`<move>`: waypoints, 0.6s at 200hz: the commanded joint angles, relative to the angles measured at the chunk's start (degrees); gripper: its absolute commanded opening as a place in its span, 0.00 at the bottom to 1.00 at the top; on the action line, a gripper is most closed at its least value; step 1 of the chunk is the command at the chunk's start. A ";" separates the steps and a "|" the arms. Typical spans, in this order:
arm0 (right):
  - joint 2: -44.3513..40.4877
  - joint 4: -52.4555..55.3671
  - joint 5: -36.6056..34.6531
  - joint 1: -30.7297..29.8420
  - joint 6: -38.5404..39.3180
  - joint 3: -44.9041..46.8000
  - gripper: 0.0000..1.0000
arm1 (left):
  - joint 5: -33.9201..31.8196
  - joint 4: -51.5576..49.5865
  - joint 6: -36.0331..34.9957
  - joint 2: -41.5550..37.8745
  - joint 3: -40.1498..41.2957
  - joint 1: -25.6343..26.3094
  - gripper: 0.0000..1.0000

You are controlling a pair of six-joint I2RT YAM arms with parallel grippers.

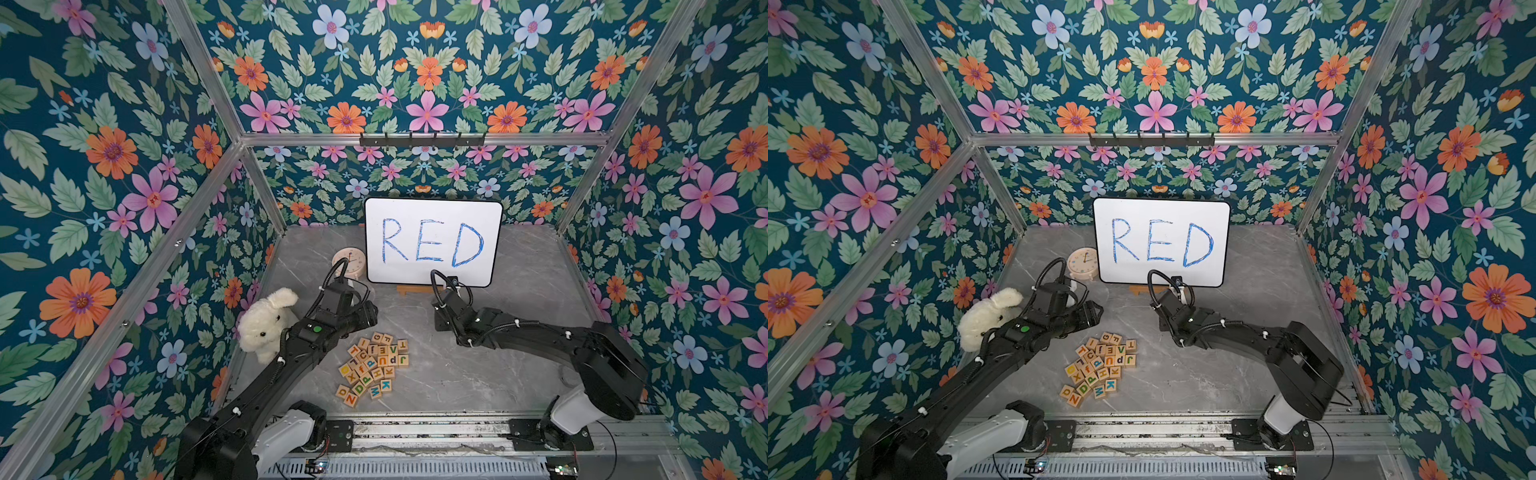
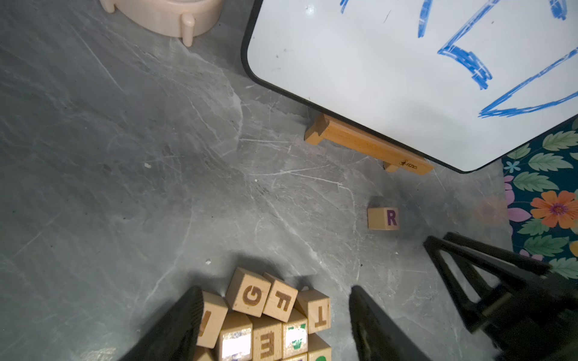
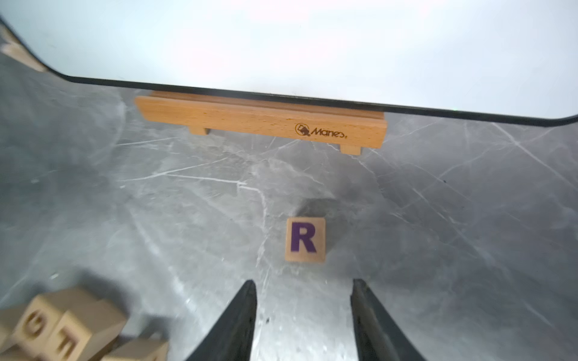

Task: Assemble the uppercase word "red" with letter blocks
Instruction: Place the letter block at the center of the board, then pick up the letter block from the center of the board.

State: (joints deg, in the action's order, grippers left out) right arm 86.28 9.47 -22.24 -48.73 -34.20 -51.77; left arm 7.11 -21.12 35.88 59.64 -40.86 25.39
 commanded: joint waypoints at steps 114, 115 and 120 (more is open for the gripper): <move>-40.11 -25.51 17.58 -0.06 32.03 32.08 0.70 | 3.74 -0.48 -1.76 1.46 0.33 0.18 0.70; -40.08 -25.54 17.67 -0.10 32.10 31.99 0.70 | 3.67 -0.49 -1.72 1.41 0.38 0.18 0.70; -39.70 -25.41 18.03 -0.11 32.25 31.88 0.70 | 3.25 -0.33 -1.48 1.25 0.63 0.19 0.70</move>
State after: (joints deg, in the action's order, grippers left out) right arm 46.46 -13.69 -7.31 -48.77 -5.98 -20.03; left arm 11.22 -21.96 34.11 61.58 -41.06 25.50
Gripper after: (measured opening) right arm 0.698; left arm 0.709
